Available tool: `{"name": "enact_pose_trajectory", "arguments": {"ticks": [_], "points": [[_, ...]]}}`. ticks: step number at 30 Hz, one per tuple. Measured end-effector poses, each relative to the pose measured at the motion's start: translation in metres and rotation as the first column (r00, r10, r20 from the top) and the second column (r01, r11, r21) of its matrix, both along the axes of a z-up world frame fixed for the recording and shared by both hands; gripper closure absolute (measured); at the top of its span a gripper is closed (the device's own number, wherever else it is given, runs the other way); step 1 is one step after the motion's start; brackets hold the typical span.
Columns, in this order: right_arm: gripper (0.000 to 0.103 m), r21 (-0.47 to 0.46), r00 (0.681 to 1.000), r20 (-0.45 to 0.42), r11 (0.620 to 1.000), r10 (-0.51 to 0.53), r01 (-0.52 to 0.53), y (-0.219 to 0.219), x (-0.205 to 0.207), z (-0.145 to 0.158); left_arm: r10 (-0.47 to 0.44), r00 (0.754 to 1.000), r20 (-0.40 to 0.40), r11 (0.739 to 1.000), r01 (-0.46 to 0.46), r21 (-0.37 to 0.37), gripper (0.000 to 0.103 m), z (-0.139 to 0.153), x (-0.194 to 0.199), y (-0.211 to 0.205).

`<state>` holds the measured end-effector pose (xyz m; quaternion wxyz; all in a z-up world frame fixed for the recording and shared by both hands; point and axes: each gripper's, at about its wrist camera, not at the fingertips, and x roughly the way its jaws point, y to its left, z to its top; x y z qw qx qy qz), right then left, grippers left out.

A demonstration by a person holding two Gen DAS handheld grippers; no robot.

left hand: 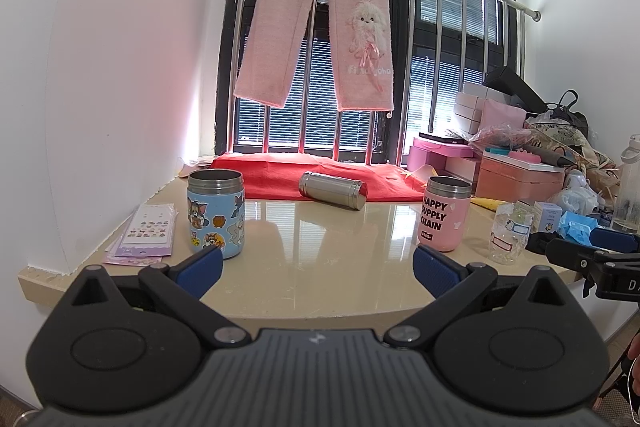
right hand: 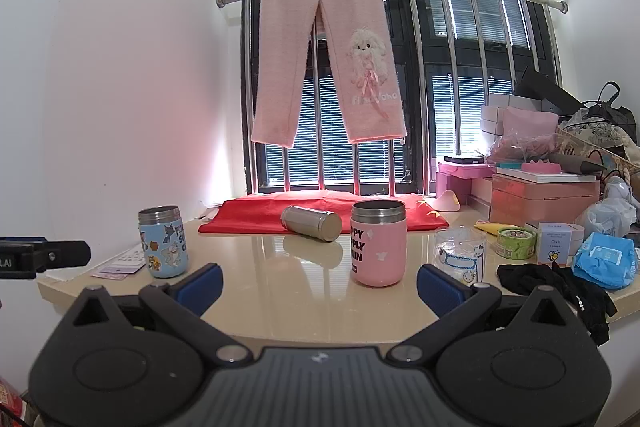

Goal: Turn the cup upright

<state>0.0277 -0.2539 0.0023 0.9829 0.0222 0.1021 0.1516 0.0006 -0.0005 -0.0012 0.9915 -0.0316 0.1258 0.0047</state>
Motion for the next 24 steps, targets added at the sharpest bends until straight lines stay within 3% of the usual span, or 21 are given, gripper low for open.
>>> {"name": "enact_pose_trajectory", "arguments": {"ticks": [24], "points": [[0.000, 0.000, 1.000, 0.001, 1.000, 0.001, -0.001, -0.0003, -0.0002, 0.0002, 0.000, 1.000, 0.000, 1.000, 0.000, 0.000, 0.000, 0.0018, -0.0020, -0.0005]]}}
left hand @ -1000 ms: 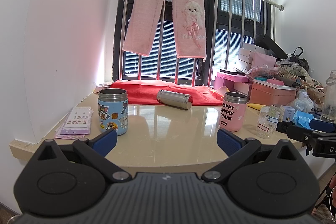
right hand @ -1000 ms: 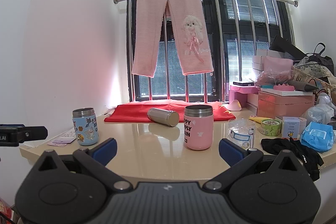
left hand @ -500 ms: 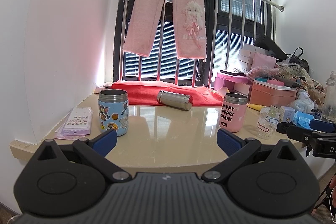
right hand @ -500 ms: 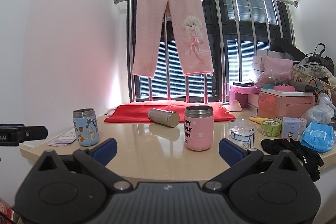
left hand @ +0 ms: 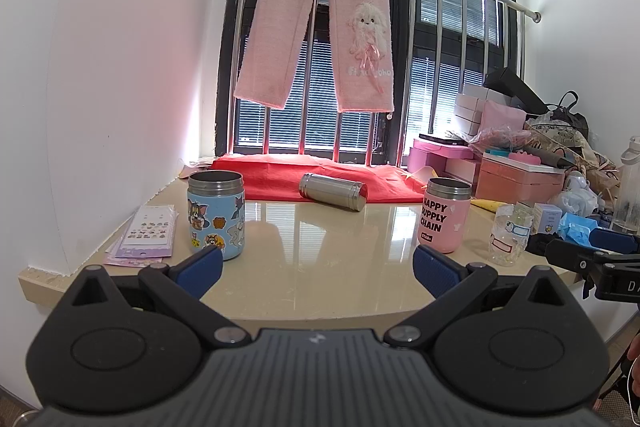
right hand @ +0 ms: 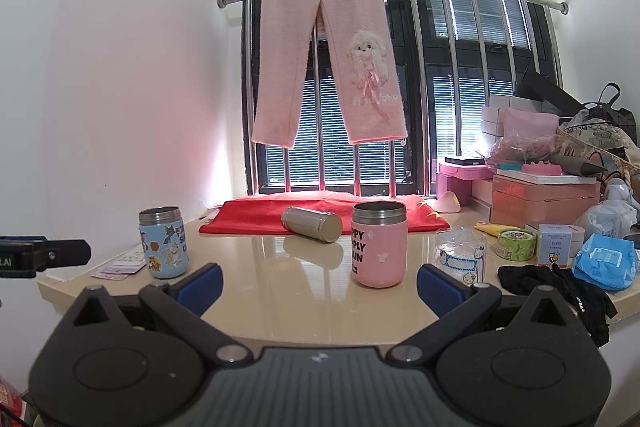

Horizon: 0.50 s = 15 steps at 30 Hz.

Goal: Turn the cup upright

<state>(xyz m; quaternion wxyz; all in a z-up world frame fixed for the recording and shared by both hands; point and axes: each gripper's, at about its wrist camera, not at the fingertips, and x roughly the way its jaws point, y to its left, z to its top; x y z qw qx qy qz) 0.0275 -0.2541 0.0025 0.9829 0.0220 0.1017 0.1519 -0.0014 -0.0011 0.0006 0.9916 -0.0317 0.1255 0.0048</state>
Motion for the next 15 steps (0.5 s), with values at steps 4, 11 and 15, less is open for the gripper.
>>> {"name": "enact_pose_trajectory", "arguments": {"ticks": [4, 11, 15], "points": [[0.000, 0.001, 1.000, -0.001, 1.000, -0.001, 0.001, 0.000, 0.000, 0.000, 0.000, 1.000, -0.003, 1.000, 0.000, 0.000, 0.000, 0.001, -0.002, -0.003], [0.000, -0.021, 1.000, -0.004, 1.000, 0.019, -0.020, 0.005, 0.007, 0.006, 0.002, 1.000, -0.022, 1.000, -0.001, 0.019, 0.000, 0.005, 0.011, -0.001], [0.000, -0.020, 0.999, -0.020, 0.999, 0.031, -0.031, 0.008, 0.020, 0.004, -0.010, 0.998, -0.062, 1.000, 0.010, 0.013, 0.000, 0.005, 0.033, -0.007]]}}
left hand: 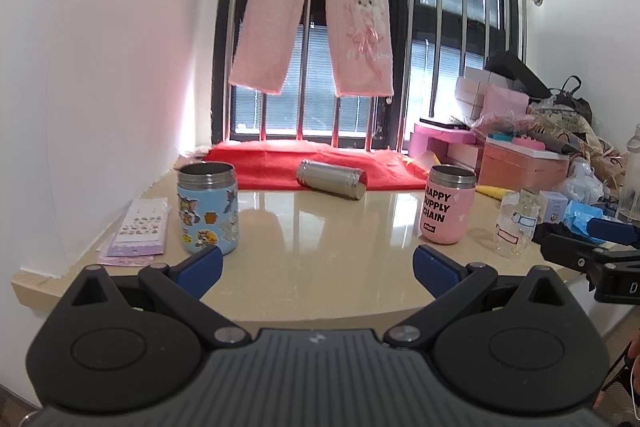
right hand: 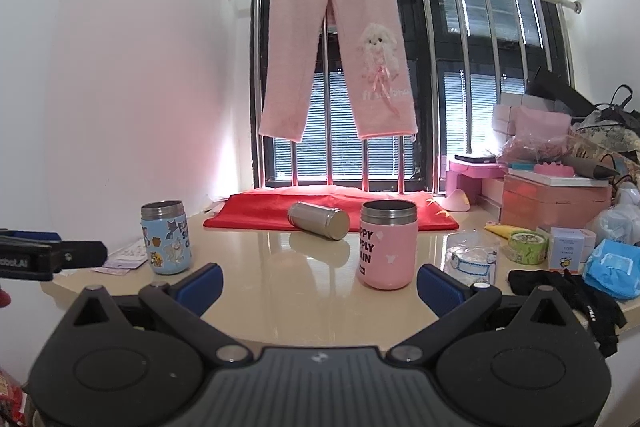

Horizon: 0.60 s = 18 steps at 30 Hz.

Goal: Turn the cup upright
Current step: 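Move the left tool down toward the lying silver tumbler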

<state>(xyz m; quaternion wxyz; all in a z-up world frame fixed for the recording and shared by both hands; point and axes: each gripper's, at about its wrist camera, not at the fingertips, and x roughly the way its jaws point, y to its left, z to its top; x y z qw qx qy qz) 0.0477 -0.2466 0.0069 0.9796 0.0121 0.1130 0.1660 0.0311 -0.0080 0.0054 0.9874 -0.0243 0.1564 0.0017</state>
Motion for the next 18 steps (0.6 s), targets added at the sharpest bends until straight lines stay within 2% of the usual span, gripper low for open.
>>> {"name": "enact_pose_trajectory", "arguments": {"ticks": [8, 18], "points": [[0.000, -0.002, 1.000, -0.020, 1.000, 0.016, -0.016, 0.000, 0.052, 0.009, -0.012, 0.999, -0.049, 1.000, 0.011, -0.016, 0.000, 0.020, 0.057, -0.008], [0.000, -0.018, 0.998, -0.049, 0.999, 0.033, -0.034, -0.002, 0.149, 0.032, -0.008, 0.992, -0.123, 1.000, 0.005, -0.023, 0.000, 0.047, 0.168, -0.016]]}}
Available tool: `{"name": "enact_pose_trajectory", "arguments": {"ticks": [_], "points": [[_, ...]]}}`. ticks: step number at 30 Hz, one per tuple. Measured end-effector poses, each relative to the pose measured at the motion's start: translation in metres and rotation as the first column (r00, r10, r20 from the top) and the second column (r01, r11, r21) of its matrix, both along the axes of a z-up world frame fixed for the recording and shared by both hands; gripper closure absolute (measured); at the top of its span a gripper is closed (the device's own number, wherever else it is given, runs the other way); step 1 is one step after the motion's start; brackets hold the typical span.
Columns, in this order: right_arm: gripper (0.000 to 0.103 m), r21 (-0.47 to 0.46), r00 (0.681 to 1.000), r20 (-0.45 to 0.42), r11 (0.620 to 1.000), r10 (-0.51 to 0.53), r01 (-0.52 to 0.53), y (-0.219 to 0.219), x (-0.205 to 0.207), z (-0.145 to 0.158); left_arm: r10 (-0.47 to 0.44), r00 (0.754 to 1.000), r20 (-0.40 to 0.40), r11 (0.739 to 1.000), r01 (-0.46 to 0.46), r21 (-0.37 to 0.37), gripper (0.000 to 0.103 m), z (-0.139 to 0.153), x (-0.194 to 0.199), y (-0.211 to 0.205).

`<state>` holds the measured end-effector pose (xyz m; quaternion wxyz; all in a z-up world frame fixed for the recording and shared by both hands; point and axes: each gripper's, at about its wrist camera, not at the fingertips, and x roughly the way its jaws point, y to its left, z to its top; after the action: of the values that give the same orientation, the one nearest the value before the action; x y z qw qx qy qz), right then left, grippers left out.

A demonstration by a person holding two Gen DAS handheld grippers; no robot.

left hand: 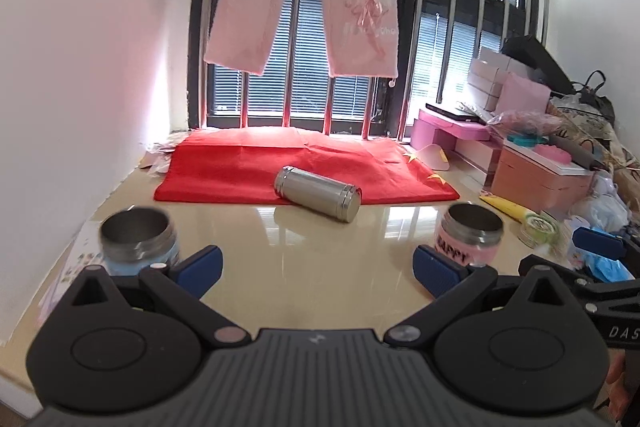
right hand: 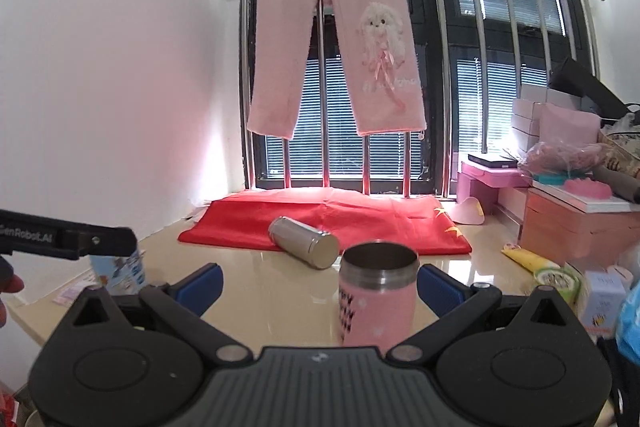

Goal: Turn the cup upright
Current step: 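Move the left tool down toward the lying silver tumbler, then close the left gripper around the silver tumbler's body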

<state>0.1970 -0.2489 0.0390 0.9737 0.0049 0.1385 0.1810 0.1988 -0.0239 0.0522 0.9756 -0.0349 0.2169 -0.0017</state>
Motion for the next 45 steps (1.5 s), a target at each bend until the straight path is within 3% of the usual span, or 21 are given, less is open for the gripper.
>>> {"name": "enact_pose_trajectory", "arguments": {"ticks": [9, 14, 16, 21, 25, 29, 35, 38, 41, 45], "points": [[0.000, 0.007, 0.995, -0.099, 1.000, -0.024, 0.025, 0.009, 0.095, 0.011, 0.022, 0.990, -0.139, 0.999, -0.015, 0.051, 0.000, 0.019, 0.124, 0.003], [0.000, 0.021, 0.982, -0.180, 0.998, -0.051, 0.056, 0.031, 0.156, 0.019, 0.054, 0.964, -0.261, 0.999, -0.053, 0.012, 0.000, 0.027, 0.209, 0.017], [0.000, 0.035, 0.970, -0.236, 0.996, -0.067, 0.077, 0.039, 0.181, 0.025, 0.082, 0.942, -0.326, 0.996, -0.092, -0.018, 0.000, 0.032, 0.242, 0.024], [0.000, 0.028, 0.928, -0.362, 0.994, -0.086, 0.103, 0.053, 0.234, 0.044, 0.097, 0.865, -0.492, 0.991, -0.130, -0.032, 0.000, 0.040, 0.309, 0.033], [0.000, -0.004, 0.871, -0.471, 0.987, -0.143, 0.160, 0.054, 0.276, 0.057, 0.110, 0.789, -0.604, 0.985, -0.169, -0.040, 0.000, 0.033, 0.349, 0.039], [0.000, -0.069, 0.802, -0.562, 0.978, -0.203, 0.199, 0.056, 0.314, 0.055, 0.121, 0.694, -0.710, 0.967, -0.245, -0.074, 0.000, 0.011, 0.387, 0.045], [0.000, -0.132, 0.694, -0.677, 0.968, -0.244, 0.211, 0.060, 0.360, 0.028, 0.127, 0.576, -0.807, 0.946, -0.315, -0.076, 0.000, -0.034, 0.439, 0.045], [0.000, -0.155, 0.656, -0.706, 0.963, -0.265, 0.222, 0.063, 0.373, 0.016, 0.133, 0.511, -0.849, 0.925, -0.371, -0.078, 0.000, -0.059, 0.455, 0.045], [0.000, -0.162, 0.629, -0.727, 0.960, -0.274, 0.230, 0.066, 0.384, 0.005, 0.131, 0.486, -0.864, 0.901, -0.422, -0.101, 0.000, -0.073, 0.466, 0.046], [0.000, -0.163, 0.604, -0.757, 0.967, -0.250, 0.197, 0.072, 0.398, -0.006, 0.145, 0.463, -0.874, 0.890, -0.447, -0.090, 0.000, -0.084, 0.475, 0.043]]}}
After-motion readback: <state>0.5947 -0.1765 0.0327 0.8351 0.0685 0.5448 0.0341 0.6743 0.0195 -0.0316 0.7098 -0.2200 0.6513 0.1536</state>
